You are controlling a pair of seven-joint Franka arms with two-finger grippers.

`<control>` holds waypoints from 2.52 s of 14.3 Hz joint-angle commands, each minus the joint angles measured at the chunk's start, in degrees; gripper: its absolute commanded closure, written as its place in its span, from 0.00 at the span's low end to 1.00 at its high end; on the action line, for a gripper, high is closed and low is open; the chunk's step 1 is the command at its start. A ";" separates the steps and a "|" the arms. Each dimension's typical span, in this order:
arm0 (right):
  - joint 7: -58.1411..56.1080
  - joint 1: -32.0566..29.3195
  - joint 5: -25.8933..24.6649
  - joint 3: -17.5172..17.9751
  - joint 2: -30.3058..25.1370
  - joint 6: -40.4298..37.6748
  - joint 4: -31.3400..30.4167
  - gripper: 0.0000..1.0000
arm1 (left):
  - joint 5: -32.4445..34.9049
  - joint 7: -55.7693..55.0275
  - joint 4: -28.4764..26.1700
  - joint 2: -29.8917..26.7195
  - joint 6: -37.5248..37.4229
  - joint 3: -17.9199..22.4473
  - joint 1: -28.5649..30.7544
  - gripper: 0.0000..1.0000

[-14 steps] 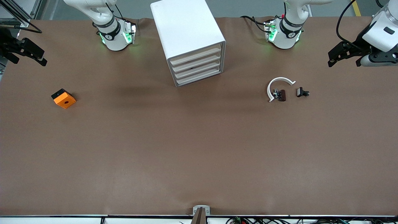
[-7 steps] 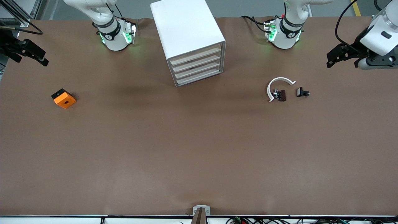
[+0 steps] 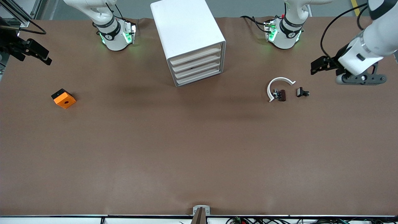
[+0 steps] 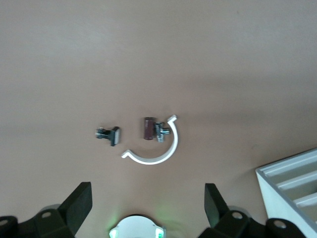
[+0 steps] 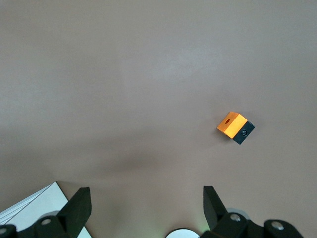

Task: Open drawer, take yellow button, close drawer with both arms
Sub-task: 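Reach the left gripper toward the white cabinet's drawer front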

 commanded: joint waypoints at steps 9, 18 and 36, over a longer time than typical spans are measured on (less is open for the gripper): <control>-2.00 0.08 0.70 -0.14 -1.00 -0.30 -0.41 0.00 | -5.34 -15.51 0.88 16.24 13.48 -10.70 -0.34 0.00; -2.09 -0.01 0.87 -0.32 -1.09 -0.21 -0.41 0.00 | -5.34 -57.15 10.36 28.29 15.26 -12.21 -11.40 0.00; -2.09 -0.01 0.87 -0.32 -0.83 -0.21 -0.23 0.00 | -23.09 -103.95 23.82 42.79 -8.37 -12.39 -17.48 0.00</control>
